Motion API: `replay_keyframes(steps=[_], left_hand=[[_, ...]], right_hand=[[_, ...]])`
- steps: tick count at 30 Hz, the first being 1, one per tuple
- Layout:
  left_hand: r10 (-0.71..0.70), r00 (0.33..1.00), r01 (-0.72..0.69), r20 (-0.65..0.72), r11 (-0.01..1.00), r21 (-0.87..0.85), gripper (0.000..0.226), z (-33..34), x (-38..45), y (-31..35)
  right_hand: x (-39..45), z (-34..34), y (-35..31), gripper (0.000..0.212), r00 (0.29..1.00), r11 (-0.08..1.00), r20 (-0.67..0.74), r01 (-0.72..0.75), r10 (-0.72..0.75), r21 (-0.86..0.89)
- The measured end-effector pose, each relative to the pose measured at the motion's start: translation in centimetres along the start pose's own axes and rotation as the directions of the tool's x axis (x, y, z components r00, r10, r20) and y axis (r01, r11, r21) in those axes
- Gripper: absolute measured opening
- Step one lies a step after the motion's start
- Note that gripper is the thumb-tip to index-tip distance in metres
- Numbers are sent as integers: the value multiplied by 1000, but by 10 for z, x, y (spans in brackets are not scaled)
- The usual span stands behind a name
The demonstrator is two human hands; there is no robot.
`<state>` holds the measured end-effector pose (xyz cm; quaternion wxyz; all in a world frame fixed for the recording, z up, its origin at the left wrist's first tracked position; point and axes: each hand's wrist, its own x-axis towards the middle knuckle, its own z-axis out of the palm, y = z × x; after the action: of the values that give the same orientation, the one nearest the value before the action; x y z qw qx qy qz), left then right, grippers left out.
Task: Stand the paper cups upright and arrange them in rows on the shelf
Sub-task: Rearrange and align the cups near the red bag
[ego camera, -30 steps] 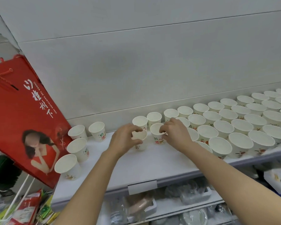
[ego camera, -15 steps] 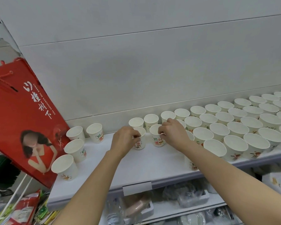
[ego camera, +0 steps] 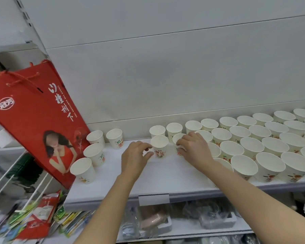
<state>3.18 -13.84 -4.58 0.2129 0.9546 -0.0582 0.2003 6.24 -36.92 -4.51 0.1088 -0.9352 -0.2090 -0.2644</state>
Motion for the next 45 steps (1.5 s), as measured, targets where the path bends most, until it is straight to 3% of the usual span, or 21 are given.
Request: replay_keyframes(steps=[6,9,13,19,24,28,31,34,39,45], left_hand=[[-282,932,301,-229,952,55,11,-28,-74,-68],[-288,894,344,-343,932,114,25,-53,-87,-100],[-318,895,380,-314,910,163,32,-71,-82,-124],[-243,915,336,-322,901,274,41,-78,-76,-142],[-203,961,267,-190,861,432,14,-87,-69,-150],[-99,963,194,-251,899,393,6,-104,-80,-144],[-66,970,147,-234,926,347,23,-115,-94,-148],[-84,976,134,-199,957,257,26,-135,-103,-156],[-185,968,210,-169,967,144,21,-158,-119,-153],[-173,958,200,-227,975,101,13,-152,-123,-154]], right_hand=[[-11,5,-31,16,980,985,-104,172,-172,-11],[0,-2,-35,13,970,974,-91,221,-224,-40],[12,-13,-18,16,974,972,-17,223,-225,-77],[7,-15,-14,13,987,987,-42,155,-157,-53],[9,0,-54,13,981,985,-89,171,-170,-1],[25,21,-105,12,974,975,-152,189,-170,117],[46,43,-157,16,974,954,-121,215,-193,209],[69,63,-208,21,976,940,-49,216,-210,264],[94,88,-248,41,968,955,84,217,-238,202],[89,86,-240,14,977,954,28,198,-210,226]])
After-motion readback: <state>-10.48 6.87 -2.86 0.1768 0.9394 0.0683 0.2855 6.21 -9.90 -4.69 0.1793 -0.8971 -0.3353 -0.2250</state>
